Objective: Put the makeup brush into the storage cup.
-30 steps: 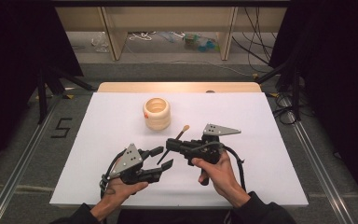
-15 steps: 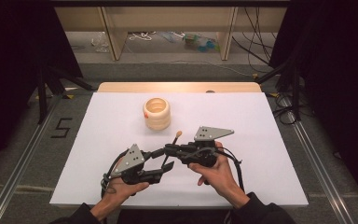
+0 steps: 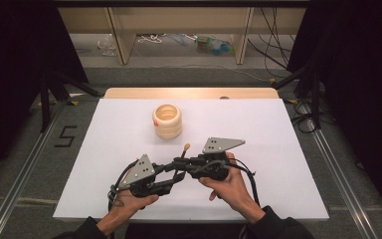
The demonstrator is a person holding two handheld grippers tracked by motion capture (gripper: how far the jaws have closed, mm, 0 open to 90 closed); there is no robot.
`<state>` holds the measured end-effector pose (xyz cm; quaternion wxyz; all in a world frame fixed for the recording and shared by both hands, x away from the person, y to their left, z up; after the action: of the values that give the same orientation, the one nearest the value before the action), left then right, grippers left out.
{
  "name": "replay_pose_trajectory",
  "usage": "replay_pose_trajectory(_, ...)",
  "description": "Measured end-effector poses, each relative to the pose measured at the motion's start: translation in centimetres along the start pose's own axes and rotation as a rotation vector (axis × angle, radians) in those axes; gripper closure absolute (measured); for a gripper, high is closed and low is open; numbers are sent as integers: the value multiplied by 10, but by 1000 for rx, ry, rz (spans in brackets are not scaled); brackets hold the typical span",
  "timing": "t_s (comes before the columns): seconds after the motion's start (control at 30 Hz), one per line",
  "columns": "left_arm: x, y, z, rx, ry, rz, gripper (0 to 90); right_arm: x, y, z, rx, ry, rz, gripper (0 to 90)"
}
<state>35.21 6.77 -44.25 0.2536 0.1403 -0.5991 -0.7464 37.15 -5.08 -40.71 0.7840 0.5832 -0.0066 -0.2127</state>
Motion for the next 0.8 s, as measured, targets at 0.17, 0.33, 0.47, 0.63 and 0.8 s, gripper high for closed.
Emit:
replay_pose_trajectory(0.17,1,0,0,0,-6,4,670,-1,0,0,-6,2,-1,833)
replay_pose_trajectory(0.33,2,1,0,0,-14,-2,715,-1,-1,-1,-4,14,-7,833)
replay_pose_trajectory(0.47,2,1,0,0,-19,-10,743,-1,-1,-1,-11,9,-2,833)
replay_pose_trajectory(0.63,3,1,1,-1,-24,-12,786,-2,-1,-2,-10,18,-7,834)
replay_pose_trajectory(0.8,2,1,1,1,-20,-27,822,-1,-1,-1,-13,9,-3,833)
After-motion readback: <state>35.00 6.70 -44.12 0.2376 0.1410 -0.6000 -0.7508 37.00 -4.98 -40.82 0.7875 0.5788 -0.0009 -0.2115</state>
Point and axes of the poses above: each handheld gripper's, and its own axes: z roughly backward along the jaws, y roughly out of its top, x roughly to its right, the point moved 6 cm from there along -z, roughly forward along the jaws
